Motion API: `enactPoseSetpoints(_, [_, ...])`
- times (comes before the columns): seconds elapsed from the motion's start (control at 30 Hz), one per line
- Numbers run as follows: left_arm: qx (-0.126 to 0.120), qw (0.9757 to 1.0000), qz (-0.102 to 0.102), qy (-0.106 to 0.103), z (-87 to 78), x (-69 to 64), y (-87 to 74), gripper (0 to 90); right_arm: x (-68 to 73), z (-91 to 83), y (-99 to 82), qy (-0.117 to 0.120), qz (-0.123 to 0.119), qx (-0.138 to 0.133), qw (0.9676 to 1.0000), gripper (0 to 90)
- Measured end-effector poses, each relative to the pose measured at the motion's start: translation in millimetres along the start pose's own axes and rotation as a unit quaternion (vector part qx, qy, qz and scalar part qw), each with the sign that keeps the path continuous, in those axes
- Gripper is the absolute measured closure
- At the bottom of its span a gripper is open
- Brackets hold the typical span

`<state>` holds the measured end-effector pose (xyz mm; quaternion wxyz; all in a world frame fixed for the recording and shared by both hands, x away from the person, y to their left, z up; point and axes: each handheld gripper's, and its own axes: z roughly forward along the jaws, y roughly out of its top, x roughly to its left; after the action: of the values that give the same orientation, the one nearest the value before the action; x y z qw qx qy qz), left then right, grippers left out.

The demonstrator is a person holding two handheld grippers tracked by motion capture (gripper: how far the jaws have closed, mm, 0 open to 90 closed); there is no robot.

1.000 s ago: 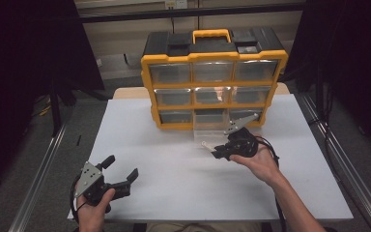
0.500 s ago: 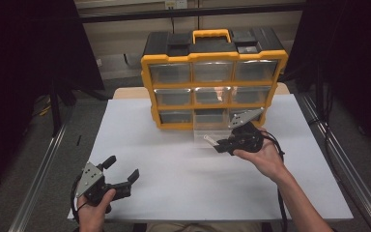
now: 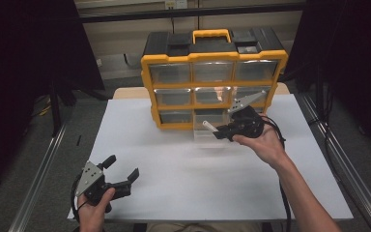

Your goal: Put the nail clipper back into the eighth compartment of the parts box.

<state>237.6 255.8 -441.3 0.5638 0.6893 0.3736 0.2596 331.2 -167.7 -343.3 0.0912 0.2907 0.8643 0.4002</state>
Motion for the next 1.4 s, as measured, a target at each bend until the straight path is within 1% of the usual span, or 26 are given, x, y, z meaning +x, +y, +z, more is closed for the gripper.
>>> enactPoseSetpoints(0.07, [0.001,1.0,-0.003,0.001,0.8,-0.4,0.0,5.1,-3.3,0.7,5.2,0.004,0.007,0.003,1.0,77.3])
enactPoseSetpoints(0.1, [0.0,1.0,-0.003,-0.003,1.2,-0.4,0.1,5.0,-4.6,1.8,8.1,0.004,0.007,0.004,1.0,77.3])
enactPoseSetpoints(0.17, [0.002,1.0,0.001,-0.001,0.7,-0.6,0.4,4.9,-7.1,2.8,14.0,-0.003,0.009,0.011,0.9999,77.3])
enactPoseSetpoints(0.23, [0.0,1.0,0.0,-0.001,0.3,-0.6,0.5,4.9,-9.2,3.8,19.3,0.0,0.007,0.014,0.9999,77.3])
enactPoseSetpoints(0.27, [0.0,1.0,-0.002,0.001,-0.1,-0.6,0.5,4.9,-9.5,4.3,21.8,-0.005,0.007,0.016,0.9998,77.3])
enactPoseSetpoints(0.33, [0.0,1.0,-0.002,0.0,-0.1,-0.3,0.4,4.9,-11.0,4.5,25.8,-0.005,0.003,0.021,0.9998,77.3])
enactPoseSetpoints(0.37, [0.0,1.0,-0.002,0.0,-0.1,-0.3,0.4,4.8,-11.5,4.3,27.5,-0.007,0.005,0.024,0.9997,77.3])
enactPoseSetpoints(0.4, [0.0,1.0,-0.002,0.0,0.0,-0.3,0.4,4.8,-12.2,3.8,29.2,-0.015,0.006,0.03,0.9994,77.3])
enactPoseSetpoints(0.43, [0.0,1.0,-0.003,-0.001,0.2,-0.5,0.3,4.9,-14.4,4.1,30.5,-0.012,0.006,0.029,0.9995,77.3])
enactPoseSetpoints(0.47, [0.0,1.0,-0.005,-0.007,0.6,-0.4,0.2,4.9,-16.1,4.1,31.7,-0.016,0.009,0.033,0.9993,77.3])
enactPoseSetpoints(0.53, [0.001,1.0,0.0,-0.005,0.5,-0.2,0.4,4.9,-21.0,5.0,34.6,-0.021,0.015,0.041,0.9988,77.3])
enactPoseSetpoints(0.63, [-0.001,1.0,-0.002,-0.005,0.4,-0.7,0.6,4.8,-26.8,7.6,39.6,-0.027,0.016,0.052,0.9982,77.3])
enactPoseSetpoints(0.7, [-0.001,1.0,-0.003,-0.003,0.0,-0.4,0.5,4.8,-28.2,8.3,42.9,-0.031,0.022,0.06,0.9974,77.3])
enactPoseSetpoints(0.73, [-0.001,1.0,-0.005,-0.003,0.0,-0.5,0.5,4.8,-30.4,9.3,44.5,-0.031,0.016,0.057,0.9977,77.3])
enactPoseSetpoints(0.83, [-0.001,1.0,-0.003,-0.004,0.0,-0.4,0.5,4.8,-33.6,9.6,49.2,-0.038,0.021,0.07,0.9966,77.3])
enactPoseSetpoints(0.87, [-0.001,1.0,-0.002,-0.005,-0.2,-0.3,0.6,4.8,-34.8,10.0,50.3,-0.034,0.022,0.071,0.9966,77.3])
enactPoseSetpoints(0.9, [-0.002,1.0,-0.003,-0.005,-0.2,-0.5,0.6,4.8,-35.5,10.1,52.4,-0.039,0.024,0.08,0.9957,77.3])
enactPoseSetpoints(0.93, [-0.001,1.0,-0.002,-0.004,-0.6,-0.3,0.6,4.8,-36.0,10.3,53.9,-0.04,0.028,0.082,0.9954,77.3])
enactPoseSetpoints(1.0, [-0.001,1.0,0.0,-0.005,-1.0,0.4,0.7,4.7,-37.5,10.6,56.4,-0.04,0.03,0.084,0.9952,77.3])
enactPoseSetpoints(1.03, [0.0,1.0,0.002,-0.005,-1.2,0.9,0.8,4.7,-38.5,11.1,57.1,-0.044,0.032,0.085,0.9949,77.3])
enactPoseSetpoints(1.1, [-0.003,1.0,-0.004,-0.001,-0.1,-0.1,0.9,4.7,-42.4,12.4,57.5,-0.043,0.032,0.087,0.9947,77.3])
enactPoseSetpoints(1.17, [-0.002,1.0,-0.004,-0.003,0.8,-0.4,0.8,4.7,-44.6,14.0,57.3,-0.045,0.04,0.096,0.9936,77.3])
enactPoseSetpoints(1.27, [-0.002,1.0,-0.003,-0.005,0.9,0.1,0.6,4.7,-46.9,17.8,56.2,-0.04,0.037,0.102,0.9933,77.3])
enactPoseSetpoints(1.37, [-0.003,1.0,-0.004,-0.001,0.5,0.0,0.8,4.7,-47.9,22.3,55.8,-0.037,0.03,0.111,0.9927,77.3])
enactPoseSetpoints(1.4, [-0.003,1.0,-0.004,-0.003,0.5,-0.1,0.8,4.7,-47.7,22.9,56.0,-0.038,0.034,0.118,0.9917,77.3])
